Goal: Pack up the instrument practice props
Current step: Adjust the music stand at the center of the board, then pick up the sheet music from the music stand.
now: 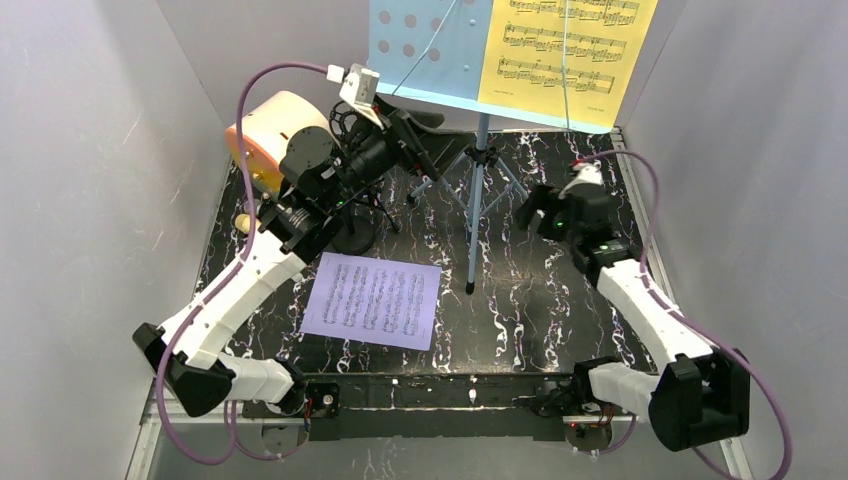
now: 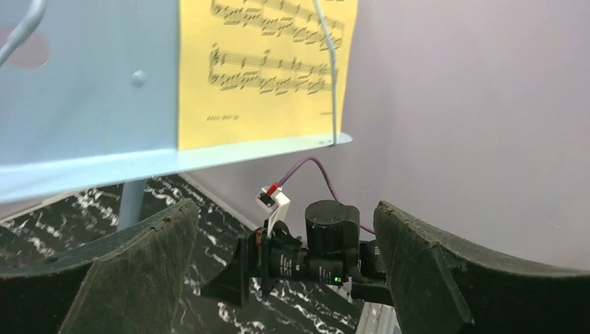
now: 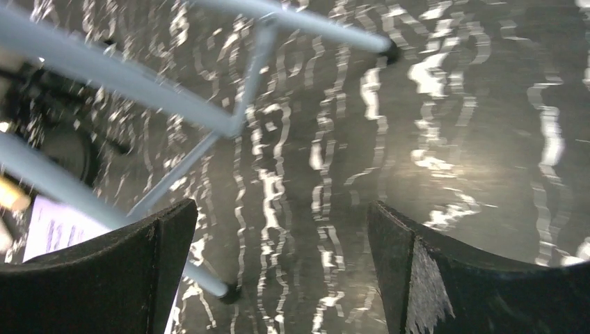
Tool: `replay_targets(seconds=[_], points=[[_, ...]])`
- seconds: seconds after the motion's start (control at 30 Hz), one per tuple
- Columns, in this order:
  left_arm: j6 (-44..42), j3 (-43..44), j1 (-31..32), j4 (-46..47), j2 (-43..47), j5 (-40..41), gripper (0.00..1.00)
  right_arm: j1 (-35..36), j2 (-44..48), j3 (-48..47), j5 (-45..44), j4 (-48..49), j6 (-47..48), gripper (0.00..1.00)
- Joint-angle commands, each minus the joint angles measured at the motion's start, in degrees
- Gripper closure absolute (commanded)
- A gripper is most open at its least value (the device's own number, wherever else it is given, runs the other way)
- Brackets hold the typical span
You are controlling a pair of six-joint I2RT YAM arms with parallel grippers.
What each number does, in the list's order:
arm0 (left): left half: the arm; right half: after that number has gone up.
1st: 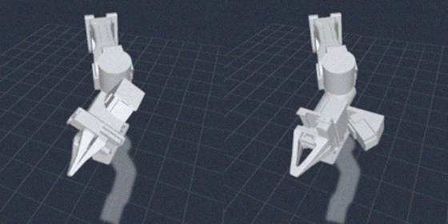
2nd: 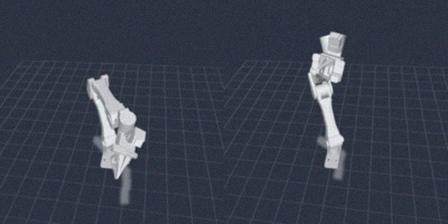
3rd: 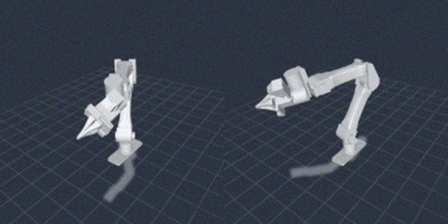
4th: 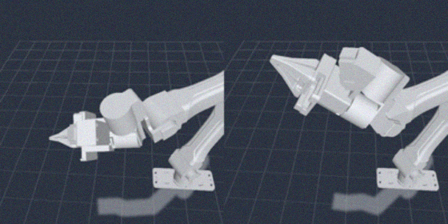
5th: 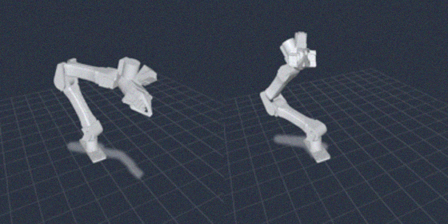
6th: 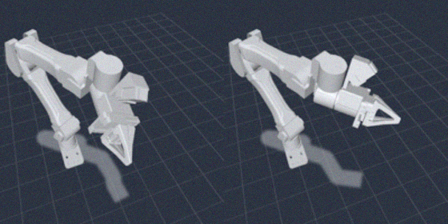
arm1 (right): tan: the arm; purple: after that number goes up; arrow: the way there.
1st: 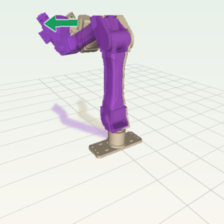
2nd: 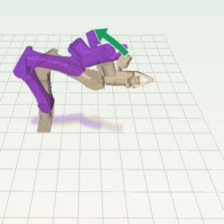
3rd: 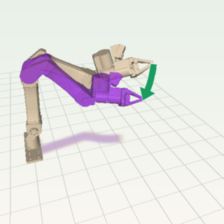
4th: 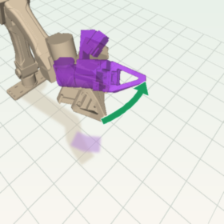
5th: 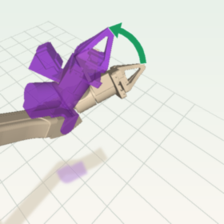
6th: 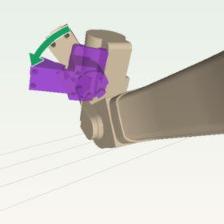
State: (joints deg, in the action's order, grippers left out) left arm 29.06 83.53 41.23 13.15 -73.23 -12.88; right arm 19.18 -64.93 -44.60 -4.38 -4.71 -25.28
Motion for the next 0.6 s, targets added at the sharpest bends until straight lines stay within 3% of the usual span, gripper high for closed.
replay_targets(seconds=[0.0, 0.23, 0.57], points=[[-0.62, 6.31, 2.14, 2.48, -3.14, 0.99, 0.07, -11.42, 4.08, -6.30, 7.43, -6.48, 3.22, 0.01], [0.04, 16.20, 4.24, 3.49, -10.56, 2.25, 0.11, -21.59, 8.09, -15.28, 9.01, -7.23, 2.00, 0.01], [3.13, 27.72, 6.79, 7.92, -22.64, 3.99, 0.22, -26.98, 6.95, -37.00, 7.23, -8.10, 7.49, 0.01]])
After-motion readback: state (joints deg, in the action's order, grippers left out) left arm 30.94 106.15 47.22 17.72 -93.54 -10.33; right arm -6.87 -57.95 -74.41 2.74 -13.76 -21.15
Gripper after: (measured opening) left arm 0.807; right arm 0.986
